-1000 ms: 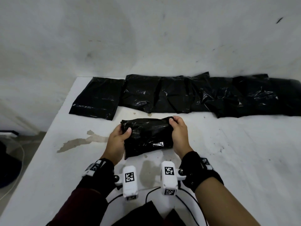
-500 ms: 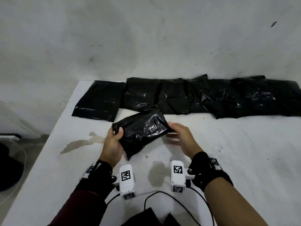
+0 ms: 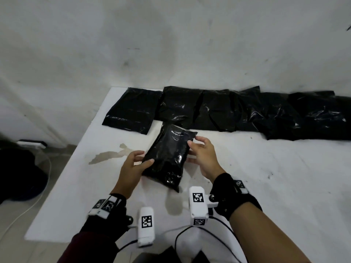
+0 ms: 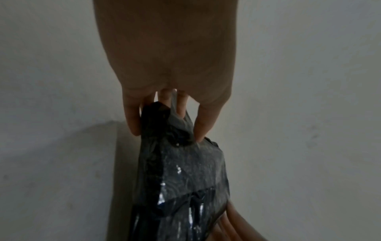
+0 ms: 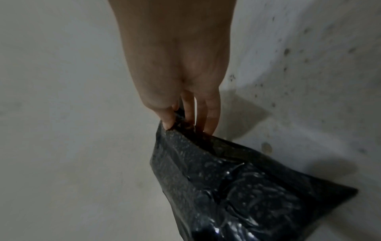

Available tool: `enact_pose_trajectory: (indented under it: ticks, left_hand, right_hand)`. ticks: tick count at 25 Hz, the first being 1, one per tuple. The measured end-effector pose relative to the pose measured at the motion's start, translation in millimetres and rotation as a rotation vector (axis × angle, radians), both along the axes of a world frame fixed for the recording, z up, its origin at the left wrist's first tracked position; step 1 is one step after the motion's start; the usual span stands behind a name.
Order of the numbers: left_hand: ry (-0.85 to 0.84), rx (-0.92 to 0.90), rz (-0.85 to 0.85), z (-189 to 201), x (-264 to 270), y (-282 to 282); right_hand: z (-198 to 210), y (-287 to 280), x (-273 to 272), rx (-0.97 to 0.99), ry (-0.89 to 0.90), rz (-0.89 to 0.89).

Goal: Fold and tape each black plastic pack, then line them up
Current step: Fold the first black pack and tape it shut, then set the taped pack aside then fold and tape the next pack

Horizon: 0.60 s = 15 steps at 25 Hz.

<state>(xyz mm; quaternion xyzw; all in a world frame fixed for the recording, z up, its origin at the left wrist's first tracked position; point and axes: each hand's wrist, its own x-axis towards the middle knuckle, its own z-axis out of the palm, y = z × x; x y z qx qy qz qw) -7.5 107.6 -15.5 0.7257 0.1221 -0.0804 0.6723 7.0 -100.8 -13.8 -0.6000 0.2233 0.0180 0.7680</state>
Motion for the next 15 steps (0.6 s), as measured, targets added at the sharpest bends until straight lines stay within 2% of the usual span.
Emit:
enact_pose_trajectory:
  ticks: [5,8,11,15]
  left_hand:
    - [-0.059,0.400,-0.097,6.0,-0.5,58.9]
    - [-0.026,0.597,-0.197,2.0,5.5,86.6]
    - [-0.003,0.673,-0.289,2.3,15.4,104.2]
    - [-0.040,0.625,-0.351,6.8,42.1,113.8]
  right_hand:
    - [-11.6,72.5,15.0,-0.108,0.042,0.144]
    - [-13.7,103.1,22.8,-0.266,0.058,0.229]
    - [-11.4,114.9,31.9,-0.402,0.089,0.246]
    - [7.0,112.8,39.3,-0.511,0.152,0.246]
